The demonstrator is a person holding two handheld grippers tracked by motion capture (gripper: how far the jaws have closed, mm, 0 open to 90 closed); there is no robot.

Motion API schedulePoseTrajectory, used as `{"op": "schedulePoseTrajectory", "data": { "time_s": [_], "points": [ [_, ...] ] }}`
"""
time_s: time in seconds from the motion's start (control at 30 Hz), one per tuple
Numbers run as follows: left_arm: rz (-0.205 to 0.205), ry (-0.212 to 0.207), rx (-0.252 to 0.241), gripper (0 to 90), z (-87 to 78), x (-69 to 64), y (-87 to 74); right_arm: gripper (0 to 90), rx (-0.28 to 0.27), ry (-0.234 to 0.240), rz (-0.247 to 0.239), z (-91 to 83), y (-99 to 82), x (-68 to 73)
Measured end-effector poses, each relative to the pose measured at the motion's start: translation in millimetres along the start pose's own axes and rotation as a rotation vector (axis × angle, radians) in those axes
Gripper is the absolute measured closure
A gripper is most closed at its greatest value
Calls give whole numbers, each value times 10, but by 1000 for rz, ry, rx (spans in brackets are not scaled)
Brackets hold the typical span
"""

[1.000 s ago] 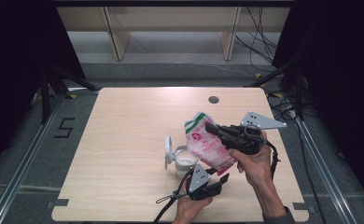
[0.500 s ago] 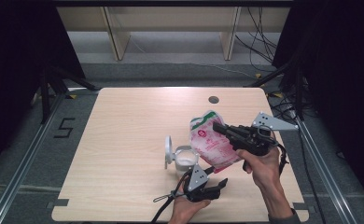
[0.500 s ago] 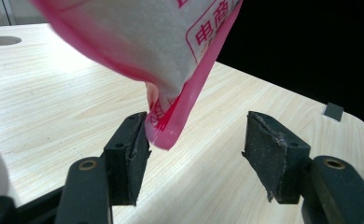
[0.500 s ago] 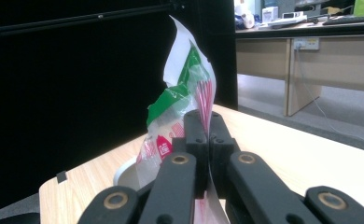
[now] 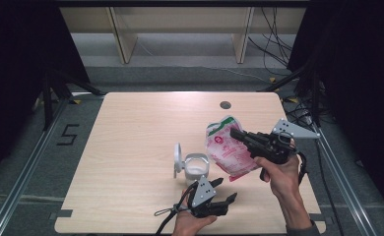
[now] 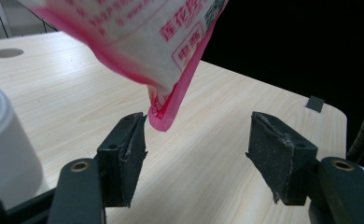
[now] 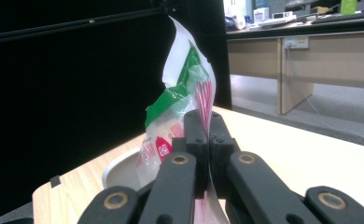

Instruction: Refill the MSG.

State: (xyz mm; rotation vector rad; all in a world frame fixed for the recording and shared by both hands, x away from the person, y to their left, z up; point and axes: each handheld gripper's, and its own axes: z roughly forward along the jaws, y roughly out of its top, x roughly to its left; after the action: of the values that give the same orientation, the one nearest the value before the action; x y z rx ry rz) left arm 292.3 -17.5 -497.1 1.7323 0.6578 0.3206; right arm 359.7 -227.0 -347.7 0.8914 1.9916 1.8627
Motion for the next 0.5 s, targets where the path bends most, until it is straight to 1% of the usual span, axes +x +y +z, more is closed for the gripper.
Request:
{"op": "schedulePoseTrajectory", "data": {
  "time_s": [0.03, 0.07, 0.1, 0.17, 0.2, 0.23, 0.27, 0.3, 0.33, 0.37, 0.4, 0.43, 0.47, 0.5],
  "points": [
    [-2, 10, -4, 360, -46, 11, -5, 900, 1, 0, 0, 0, -18, -23],
    [-6, 18, -7, 360, -67, 24, -10, 900, 7, -12, -13, -10, -20, -38],
    [-8, 25, -11, 359, -85, 39, -14, 900, 11, -10, 7, -13, -27, -34],
    [-6, 31, -6, 357, -110, 54, -15, 900, 18, -14, 5, -25, -33, -50],
    [-11, 28, -10, 355, -131, 95, -21, 900, 2, -13, 5, -16, -40, -58],
    [4, 15, -22, 352, -134, 130, -23, 900, 5, -12, 10, -15, -48, -68],
    [-24, 38, -15, 350, -161, 122, -27, 900, 17, -22, 3, -26, -49, -79],
    [-22, 35, -21, 350, -170, 134, -28, 900, 6, -20, 0, -20, -58, -94],
    [-20, 40, -17, 350, -201, 146, -26, 900, 22, -29, 18, -30, -62, -86],
    [-20, 46, -17, 350, -225, 153, -24, 900, 4, -29, 14, -20, -75, -107],
    [-20, 46, -17, 350, -225, 153, -24, 900, 4, -29, 14, -20, -75, -107],
    [-8, 50, -20, 349, -274, 177, -18, 900, 1, -45, 4, -22, -83, -152],
    [-8, 50, -20, 349, -274, 177, -18, 900, 16, -44, 35, -31, -89, -148],
    [15, 42, -26, 349, -307, 212, -11, 900, 1, -43, 26, -27, -100, -169]
  ]
}}
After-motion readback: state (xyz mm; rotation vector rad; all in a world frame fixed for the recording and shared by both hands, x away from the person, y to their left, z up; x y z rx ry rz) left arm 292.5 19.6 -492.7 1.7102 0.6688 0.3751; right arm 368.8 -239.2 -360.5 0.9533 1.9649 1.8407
